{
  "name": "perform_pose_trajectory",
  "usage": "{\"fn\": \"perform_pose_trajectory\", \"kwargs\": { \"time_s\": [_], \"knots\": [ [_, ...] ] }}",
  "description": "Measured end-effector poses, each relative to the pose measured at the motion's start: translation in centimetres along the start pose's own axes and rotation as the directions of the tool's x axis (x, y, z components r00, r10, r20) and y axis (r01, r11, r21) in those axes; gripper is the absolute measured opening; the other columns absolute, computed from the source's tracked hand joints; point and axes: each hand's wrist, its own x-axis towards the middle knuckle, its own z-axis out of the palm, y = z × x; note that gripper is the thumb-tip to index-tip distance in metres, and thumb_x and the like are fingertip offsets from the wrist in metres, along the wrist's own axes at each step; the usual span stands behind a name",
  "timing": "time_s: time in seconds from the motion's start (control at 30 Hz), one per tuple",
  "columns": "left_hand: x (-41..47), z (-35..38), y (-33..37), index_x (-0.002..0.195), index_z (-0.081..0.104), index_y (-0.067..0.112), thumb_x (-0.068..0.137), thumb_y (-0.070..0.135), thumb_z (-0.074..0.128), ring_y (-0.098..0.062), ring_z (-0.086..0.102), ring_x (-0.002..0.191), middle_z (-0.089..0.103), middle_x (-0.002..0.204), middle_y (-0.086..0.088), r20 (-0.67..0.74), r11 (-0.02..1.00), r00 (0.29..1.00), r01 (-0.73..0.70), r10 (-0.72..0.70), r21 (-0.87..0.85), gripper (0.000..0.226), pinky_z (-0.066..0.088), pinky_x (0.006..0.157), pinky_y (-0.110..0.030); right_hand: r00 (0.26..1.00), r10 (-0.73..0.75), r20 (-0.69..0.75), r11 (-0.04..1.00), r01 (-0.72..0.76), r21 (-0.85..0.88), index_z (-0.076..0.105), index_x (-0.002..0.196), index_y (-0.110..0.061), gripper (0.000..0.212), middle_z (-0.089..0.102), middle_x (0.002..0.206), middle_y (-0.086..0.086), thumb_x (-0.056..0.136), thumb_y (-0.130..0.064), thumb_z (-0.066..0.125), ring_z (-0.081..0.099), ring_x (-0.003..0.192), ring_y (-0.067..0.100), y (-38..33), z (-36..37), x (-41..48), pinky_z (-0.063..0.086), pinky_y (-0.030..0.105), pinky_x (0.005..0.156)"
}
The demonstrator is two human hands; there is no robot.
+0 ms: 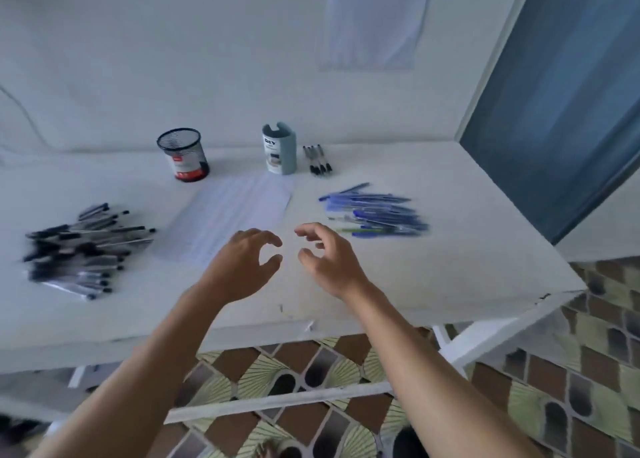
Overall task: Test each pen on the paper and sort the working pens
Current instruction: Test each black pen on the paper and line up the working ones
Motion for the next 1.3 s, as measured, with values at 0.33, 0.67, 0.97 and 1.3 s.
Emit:
{"fn": "perform_pose_trajectory", "kwargs": {
  "time_s": [0.33, 0.67, 0.97, 1.3],
  "knots": [
    [4.1, -3.8, -15.3, 0.125, 0.064, 0.022, 0.096, 0.023, 0.055, -0.028, 0.042, 0.13, 0.056, 0.138, -0.002, -0.252, 0.915, 0.923, 0.345, -0.29, 0.21, 0.031, 0.033, 0.103, -0.047, 0.989, -0.032, 0.144, 0.799, 0.112, -0.591, 0.042, 0.148, -0.032, 0.083, 0.025, 0.163, 0.001, 0.072, -0.062, 0.026, 0.012, 0.152, 0.022, 0.2, 10.5, 13.1, 0.007, 0.041, 0.123],
    [4.5, -4.5, -18.9, 0.122, 0.066, 0.006, 0.091, 0.017, 0.05, -0.035, 0.045, 0.125, 0.058, 0.133, -0.014, -0.335, 0.84, 0.821, 0.527, -0.463, 0.131, 0.036, 0.033, 0.106, -0.05, 0.988, -0.043, 0.146, 0.701, 0.134, -0.701, 0.037, 0.15, -0.03, 0.084, 0.024, 0.163, 0.004, 0.073, -0.062, 0.02, 0.017, 0.15, 0.024, 1.3, 11.6, 14.0, 0.013, 0.049, 0.121],
    [4.2, -4.9, -19.6, 0.077, 0.072, -0.01, 0.086, -0.008, 0.058, -0.039, 0.063, 0.09, 0.066, 0.103, -0.021, -0.326, 0.895, 0.854, 0.443, -0.405, 0.048, 0.017, 0.054, 0.077, -0.042, 0.987, 0.005, 0.16, 0.711, 0.109, -0.695, 0.03, 0.152, -0.03, 0.076, 0.018, 0.165, 0.003, 0.08, -0.056, 0.032, 0.009, 0.152, 0.023, 1.0, 11.5, 13.8, 0.004, 0.048, 0.123],
    [4.6, -5.2, -17.8, 0.105, 0.051, 0.006, 0.104, 0.011, 0.046, -0.038, 0.061, 0.089, 0.067, 0.09, -0.015, -0.678, 0.984, 0.728, 0.176, -0.101, 0.042, 0.008, 0.042, 0.089, -0.054, 0.987, 0.016, 0.159, 0.698, 0.103, -0.709, 0.028, 0.153, -0.029, 0.07, 0.015, 0.165, 0.003, 0.088, -0.052, 0.037, 0.006, 0.153, 0.023, 1.0, 11.6, 13.7, 0.001, 0.048, 0.123]
  ]
}}
